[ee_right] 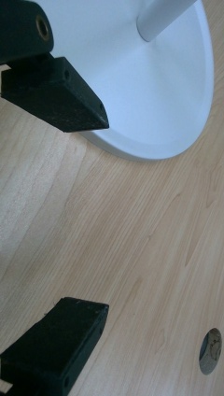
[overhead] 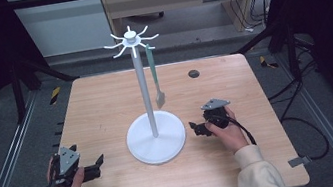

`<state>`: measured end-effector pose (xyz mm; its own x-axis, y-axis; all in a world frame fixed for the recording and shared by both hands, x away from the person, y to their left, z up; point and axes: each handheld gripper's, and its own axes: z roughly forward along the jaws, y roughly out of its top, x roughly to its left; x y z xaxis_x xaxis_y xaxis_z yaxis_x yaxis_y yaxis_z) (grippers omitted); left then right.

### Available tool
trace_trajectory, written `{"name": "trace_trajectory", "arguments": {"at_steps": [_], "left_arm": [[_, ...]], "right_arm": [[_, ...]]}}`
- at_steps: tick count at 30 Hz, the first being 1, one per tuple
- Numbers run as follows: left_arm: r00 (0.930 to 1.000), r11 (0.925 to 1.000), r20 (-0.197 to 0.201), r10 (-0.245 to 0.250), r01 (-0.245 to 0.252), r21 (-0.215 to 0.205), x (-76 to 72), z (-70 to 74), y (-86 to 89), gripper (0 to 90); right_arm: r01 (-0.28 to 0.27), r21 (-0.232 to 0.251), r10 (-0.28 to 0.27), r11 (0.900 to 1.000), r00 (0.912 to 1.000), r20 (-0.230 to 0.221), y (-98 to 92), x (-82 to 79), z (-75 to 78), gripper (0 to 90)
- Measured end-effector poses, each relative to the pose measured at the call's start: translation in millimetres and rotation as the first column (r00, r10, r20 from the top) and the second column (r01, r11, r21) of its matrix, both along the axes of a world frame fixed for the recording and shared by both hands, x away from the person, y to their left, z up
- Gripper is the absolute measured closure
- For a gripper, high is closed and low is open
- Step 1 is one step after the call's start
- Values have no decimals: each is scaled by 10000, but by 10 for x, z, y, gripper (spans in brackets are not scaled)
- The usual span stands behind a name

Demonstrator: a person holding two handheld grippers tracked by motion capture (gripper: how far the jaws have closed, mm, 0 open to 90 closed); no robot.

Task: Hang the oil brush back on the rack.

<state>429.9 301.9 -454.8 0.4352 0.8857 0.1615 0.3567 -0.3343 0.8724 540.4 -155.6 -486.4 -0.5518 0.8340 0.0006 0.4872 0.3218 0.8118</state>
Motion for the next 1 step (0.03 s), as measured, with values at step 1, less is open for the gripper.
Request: {"name": "trace_trajectory", "arguments": {"at_steps": [1], "left_arm": [[10000, 10000, -18, -12, 12, 12, 8, -4, -5, 18]], "right_arm": [[-1, -26, 1, 10000, 10000, 0, 12, -3, 6, 100]]}}
